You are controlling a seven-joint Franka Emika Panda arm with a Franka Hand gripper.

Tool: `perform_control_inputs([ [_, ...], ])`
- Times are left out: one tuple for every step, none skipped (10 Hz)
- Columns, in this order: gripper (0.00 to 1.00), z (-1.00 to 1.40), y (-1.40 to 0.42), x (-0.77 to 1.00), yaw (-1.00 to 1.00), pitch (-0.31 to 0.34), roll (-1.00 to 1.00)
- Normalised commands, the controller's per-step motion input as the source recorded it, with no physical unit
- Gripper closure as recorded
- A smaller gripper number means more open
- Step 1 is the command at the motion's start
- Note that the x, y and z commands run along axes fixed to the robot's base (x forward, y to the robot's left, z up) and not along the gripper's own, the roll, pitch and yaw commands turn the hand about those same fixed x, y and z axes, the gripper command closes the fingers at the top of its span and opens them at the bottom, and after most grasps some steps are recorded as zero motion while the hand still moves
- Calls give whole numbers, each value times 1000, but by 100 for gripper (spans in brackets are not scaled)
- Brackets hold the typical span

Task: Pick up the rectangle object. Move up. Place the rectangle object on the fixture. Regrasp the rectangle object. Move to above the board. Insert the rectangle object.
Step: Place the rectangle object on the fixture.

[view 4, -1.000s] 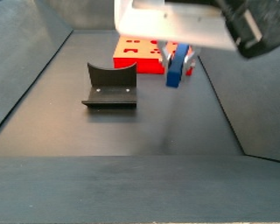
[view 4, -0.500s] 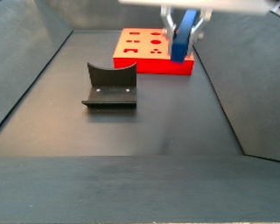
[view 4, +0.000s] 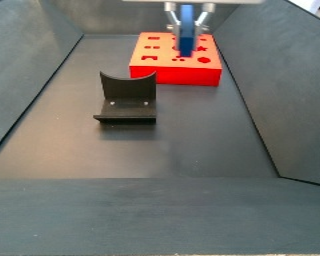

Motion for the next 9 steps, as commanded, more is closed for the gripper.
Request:
perform_control_inputs([
  [100, -178, -635, 1000, 245, 12, -67],
  [100, -159, -545, 1000, 137, 10, -63],
  [100, -150, -508, 1000, 105, 11, -61],
  [100, -133, -425, 1000, 66, 16, -51],
  [100, -126, -393, 1000, 55, 22, -49],
  [100, -109, -326, 1000, 42, 34, -44],
  [100, -96, -269, 1000, 36, 50, -38],
  [100, -83, -223, 1000, 34, 63, -33],
  [100, -69, -180, 1000, 33, 75, -28],
])
